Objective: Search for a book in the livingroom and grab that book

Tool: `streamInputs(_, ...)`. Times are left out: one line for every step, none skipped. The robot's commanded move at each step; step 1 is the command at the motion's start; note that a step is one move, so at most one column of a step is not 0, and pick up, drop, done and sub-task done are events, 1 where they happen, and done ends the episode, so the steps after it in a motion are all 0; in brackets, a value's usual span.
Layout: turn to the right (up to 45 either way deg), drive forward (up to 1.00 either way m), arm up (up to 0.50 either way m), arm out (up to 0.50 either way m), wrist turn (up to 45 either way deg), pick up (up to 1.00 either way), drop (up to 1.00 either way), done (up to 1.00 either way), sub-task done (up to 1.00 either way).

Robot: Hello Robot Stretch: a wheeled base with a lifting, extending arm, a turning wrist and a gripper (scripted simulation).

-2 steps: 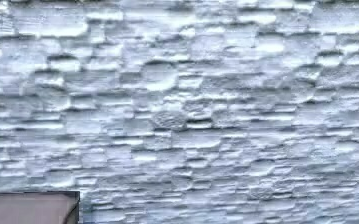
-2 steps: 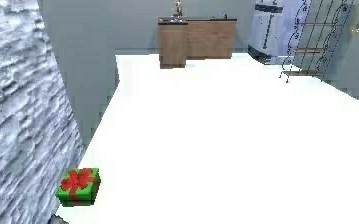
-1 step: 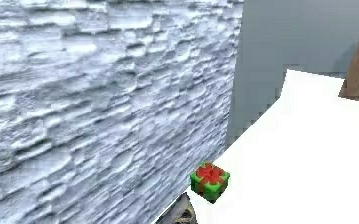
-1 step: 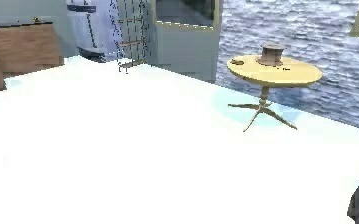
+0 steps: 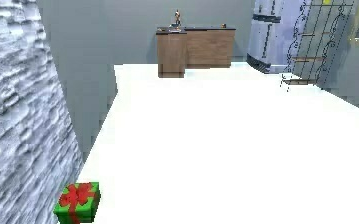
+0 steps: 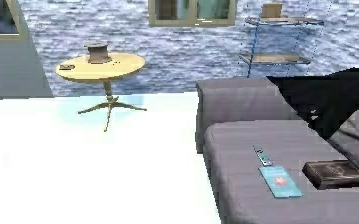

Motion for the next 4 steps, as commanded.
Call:
streamInputs(33.0, 0.00, 0.00, 0.00, 0.0, 0.00, 0.00, 0.00, 0.00)
streamInputs(45.0, 0.00, 0.00, 0.00, 0.0, 0.00, 0.00, 0.00, 0.00)
streamInputs(12.0, 0.00, 0.00, 0.00, 0.0, 0.00, 0.00, 0.00, 0.00)
streamInputs(0.0, 0.90, 0.00, 0.00, 0.0, 0.00, 0.00, 0.00, 0.00)
